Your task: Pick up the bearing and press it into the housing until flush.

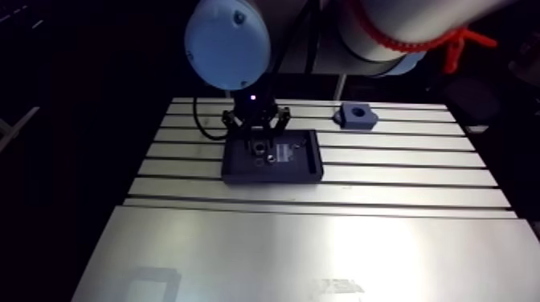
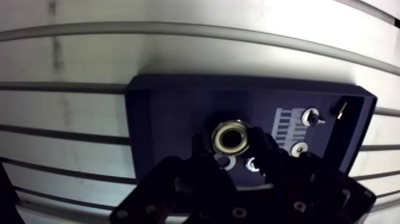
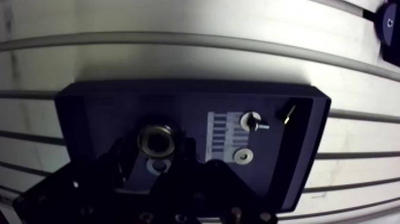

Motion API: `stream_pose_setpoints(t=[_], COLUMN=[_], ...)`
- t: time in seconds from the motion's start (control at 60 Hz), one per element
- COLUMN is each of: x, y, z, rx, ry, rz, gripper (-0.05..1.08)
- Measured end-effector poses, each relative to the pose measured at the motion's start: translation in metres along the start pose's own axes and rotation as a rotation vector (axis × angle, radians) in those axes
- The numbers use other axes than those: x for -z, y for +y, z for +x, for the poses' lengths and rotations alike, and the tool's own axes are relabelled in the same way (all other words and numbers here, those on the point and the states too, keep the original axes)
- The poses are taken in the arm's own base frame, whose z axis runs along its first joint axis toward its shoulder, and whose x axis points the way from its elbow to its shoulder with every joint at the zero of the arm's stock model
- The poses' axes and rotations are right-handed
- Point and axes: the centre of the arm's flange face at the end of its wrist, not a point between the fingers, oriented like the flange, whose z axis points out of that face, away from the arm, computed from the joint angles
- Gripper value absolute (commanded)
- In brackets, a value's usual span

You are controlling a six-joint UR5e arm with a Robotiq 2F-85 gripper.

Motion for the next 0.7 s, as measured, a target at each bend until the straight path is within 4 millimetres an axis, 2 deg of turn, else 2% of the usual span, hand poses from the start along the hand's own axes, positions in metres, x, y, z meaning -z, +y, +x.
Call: stream_pose_setpoints(t=[0.133, 0.433, 0.567, 0.7], x=[0.008, 0.053, 0.071, 0.087], y=[-0.002, 0.001, 0.014, 0.036], z=[0.000, 0.003, 0.011, 0.020], rx=[0.005, 0.016, 0.014, 0.007], ry=[0.011, 0.020, 0.019, 0.027], rz=[-0.002, -0.008, -0.008, -0.006], gripper=[0.56, 0.56, 0.56, 0.56])
